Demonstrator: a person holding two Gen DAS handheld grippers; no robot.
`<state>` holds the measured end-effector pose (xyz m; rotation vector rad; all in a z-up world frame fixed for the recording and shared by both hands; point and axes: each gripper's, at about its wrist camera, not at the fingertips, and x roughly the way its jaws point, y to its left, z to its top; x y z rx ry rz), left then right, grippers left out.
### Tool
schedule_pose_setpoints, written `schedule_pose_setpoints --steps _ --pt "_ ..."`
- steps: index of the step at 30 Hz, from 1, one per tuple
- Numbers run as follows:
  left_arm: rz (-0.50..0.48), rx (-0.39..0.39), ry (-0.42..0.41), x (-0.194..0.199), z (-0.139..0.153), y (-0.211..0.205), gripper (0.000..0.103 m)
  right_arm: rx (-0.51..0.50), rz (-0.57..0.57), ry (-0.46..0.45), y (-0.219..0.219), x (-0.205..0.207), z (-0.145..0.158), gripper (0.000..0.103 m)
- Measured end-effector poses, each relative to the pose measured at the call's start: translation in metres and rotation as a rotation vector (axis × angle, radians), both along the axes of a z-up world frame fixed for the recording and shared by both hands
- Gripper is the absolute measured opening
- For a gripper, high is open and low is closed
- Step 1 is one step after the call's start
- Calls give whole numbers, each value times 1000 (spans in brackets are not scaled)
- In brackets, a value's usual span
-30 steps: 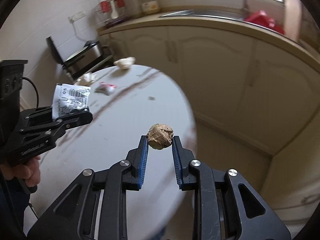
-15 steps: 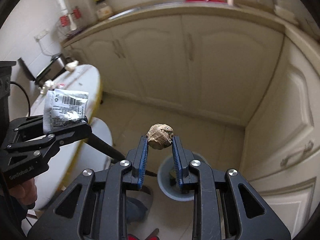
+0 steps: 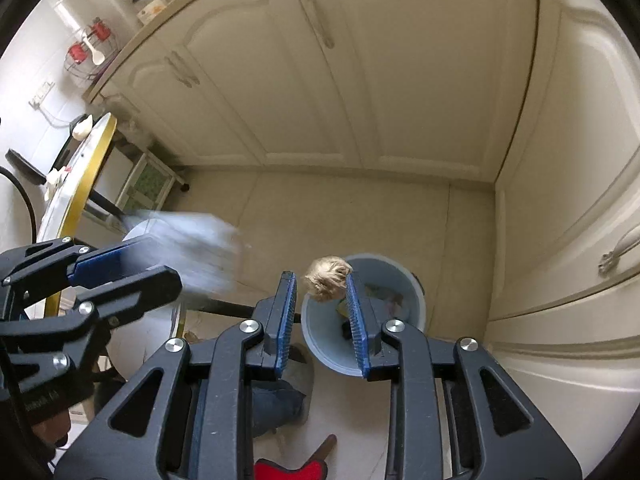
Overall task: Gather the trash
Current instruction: 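Open both grippers to drop the packet and ginger into the bin, then return both tools to the table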
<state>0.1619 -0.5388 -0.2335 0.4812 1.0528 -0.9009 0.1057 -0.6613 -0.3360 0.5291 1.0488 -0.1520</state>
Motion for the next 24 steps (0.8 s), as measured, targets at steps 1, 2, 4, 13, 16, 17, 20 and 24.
schedule_pose_setpoints --steps 1,2,4,13,16,17,20,24 --pt "5 3 -3 -1 -1 -4 40 2 -1 4 0 1 -3 27" --pt "11 3 -4 -2 -2 -9 48 3 -3 10 -2 3 -6 28" --pt "23 2 -8 -2 -2 -13 52 24 -7 16 -4 5 -12 39" --pt "129 -62 -106 -20 33 17 84 65 -86 -22 -16 -7 -10 87" --pt "179 -95 -167 -27 53 39 92 56 -91 -44 -10 -10 3 89" --pt "197 -104 -189 -30 59 45 94 51 -93 -52 -8 -11 8 89" --pt "247 -136 -239 -37 80 71 95 35 -83 -88 7 -10 29 89" --pt "329 -178 -314 -50 106 120 96 10 -42 -151 34 -2 65 90"
